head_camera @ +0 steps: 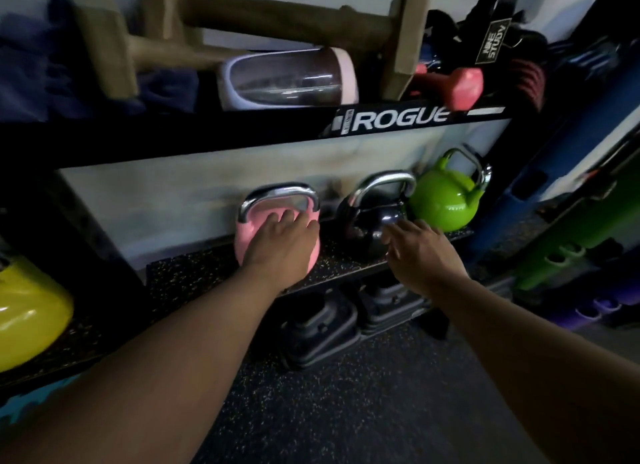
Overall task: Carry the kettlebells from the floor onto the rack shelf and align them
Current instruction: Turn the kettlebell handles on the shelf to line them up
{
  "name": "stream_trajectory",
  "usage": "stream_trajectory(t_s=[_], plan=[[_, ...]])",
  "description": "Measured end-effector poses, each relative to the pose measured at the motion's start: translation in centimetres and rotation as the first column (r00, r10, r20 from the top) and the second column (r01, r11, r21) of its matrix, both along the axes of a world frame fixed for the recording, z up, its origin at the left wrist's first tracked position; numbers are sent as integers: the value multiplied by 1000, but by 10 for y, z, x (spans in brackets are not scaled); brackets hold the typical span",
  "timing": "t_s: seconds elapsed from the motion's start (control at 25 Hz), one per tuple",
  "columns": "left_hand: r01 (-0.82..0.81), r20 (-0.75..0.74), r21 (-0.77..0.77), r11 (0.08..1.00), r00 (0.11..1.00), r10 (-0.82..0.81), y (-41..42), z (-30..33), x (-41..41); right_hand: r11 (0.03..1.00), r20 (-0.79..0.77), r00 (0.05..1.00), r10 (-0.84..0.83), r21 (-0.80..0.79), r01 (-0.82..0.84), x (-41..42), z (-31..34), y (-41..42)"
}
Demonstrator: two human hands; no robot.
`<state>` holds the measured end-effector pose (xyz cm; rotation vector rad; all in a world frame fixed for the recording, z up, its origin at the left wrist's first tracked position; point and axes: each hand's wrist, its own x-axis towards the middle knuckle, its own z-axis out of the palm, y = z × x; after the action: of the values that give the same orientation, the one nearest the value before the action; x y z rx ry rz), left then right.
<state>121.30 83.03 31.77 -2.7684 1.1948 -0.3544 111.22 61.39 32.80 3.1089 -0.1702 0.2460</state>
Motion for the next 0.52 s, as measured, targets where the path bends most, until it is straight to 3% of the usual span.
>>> stream_trajectory(t_s=[0.12, 0.32, 0.52], plan=[[16, 3, -29, 999, 1000, -16, -67, -9, 33, 996, 32, 996, -85, 20, 84, 38, -6, -62], [-148, -92, -164, 975, 987, 134, -162, -11, 70, 985, 47, 988, -146, 97, 141, 93, -10, -132], [-287, -150, -226, 931, 954, 258, -228, -18, 94, 986, 32, 996, -89, 142, 83, 135, -32, -174]])
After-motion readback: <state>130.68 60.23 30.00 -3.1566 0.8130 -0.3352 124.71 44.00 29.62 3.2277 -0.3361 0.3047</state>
